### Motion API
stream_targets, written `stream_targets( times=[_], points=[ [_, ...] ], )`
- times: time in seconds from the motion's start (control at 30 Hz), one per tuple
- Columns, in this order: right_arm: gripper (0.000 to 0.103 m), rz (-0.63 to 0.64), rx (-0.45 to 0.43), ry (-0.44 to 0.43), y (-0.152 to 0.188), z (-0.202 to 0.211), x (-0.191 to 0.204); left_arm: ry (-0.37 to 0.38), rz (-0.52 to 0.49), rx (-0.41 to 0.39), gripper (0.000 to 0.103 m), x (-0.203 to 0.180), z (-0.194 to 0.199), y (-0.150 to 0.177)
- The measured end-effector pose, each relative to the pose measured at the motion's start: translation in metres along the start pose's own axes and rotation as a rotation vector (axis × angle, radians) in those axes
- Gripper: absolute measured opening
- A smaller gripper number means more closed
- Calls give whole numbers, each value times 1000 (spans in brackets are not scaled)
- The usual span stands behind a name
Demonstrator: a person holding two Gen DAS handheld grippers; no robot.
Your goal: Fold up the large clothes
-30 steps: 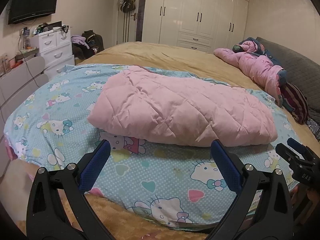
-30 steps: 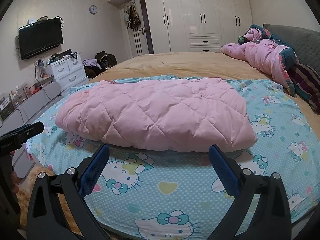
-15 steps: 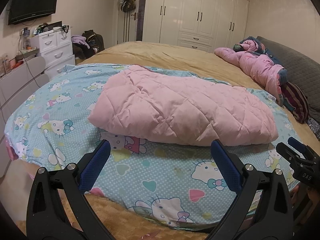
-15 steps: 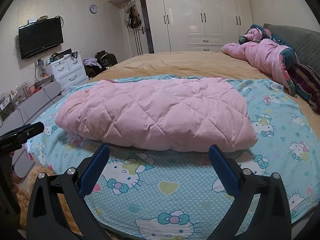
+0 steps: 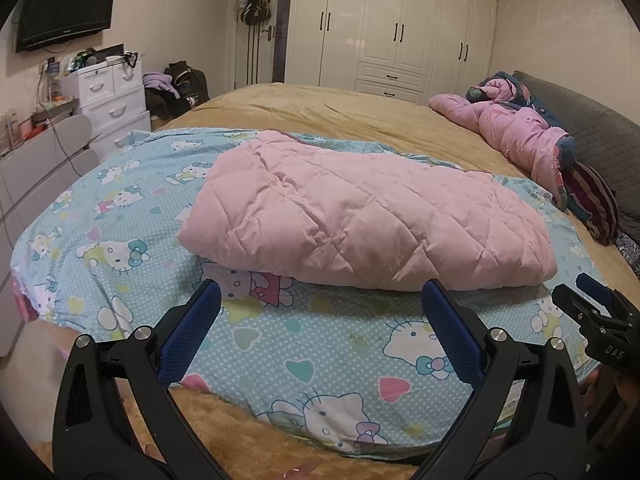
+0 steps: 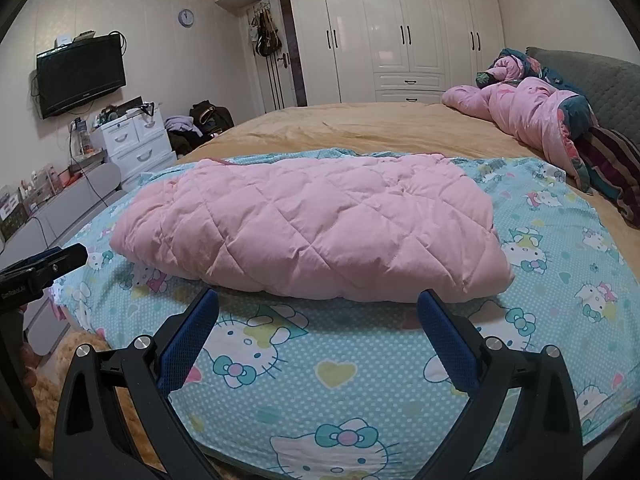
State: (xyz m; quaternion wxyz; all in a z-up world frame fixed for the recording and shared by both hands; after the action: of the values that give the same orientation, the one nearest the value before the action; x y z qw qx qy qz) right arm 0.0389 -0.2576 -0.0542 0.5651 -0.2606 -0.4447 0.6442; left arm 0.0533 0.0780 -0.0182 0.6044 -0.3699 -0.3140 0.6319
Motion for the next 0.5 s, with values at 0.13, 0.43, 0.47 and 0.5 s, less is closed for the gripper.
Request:
stream_targets(
  times=[0.13, 0.43, 0.47, 0.5],
  points=[
    [99, 2, 0, 0, 1, 0, 0, 0, -1, -1, 94, 0, 0, 0],
    [99, -1, -1, 3, 1, 0, 0, -5, -3, -3, 94, 0, 2, 1],
    [99, 1, -1, 2, 2, 0, 0, -5, -3, -4, 94, 0, 2, 1],
    [99, 2, 1, 2, 2, 0, 0, -7, -2, -4, 94, 1, 2, 1]
  ],
)
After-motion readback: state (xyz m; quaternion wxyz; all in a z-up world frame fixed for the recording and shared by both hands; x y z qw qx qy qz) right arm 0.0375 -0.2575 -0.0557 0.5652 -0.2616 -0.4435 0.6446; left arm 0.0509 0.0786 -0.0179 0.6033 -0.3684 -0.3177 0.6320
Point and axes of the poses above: each gripper's, at about its wrist camera, not at the fingertips, and z roughly against the way its jaws point, x to its left, y to its underside, the point moved 5 cm from there along -z, roughly the way its jaws point, and after that the axes turned 4 degrees about -x, right-handed, at the moved point
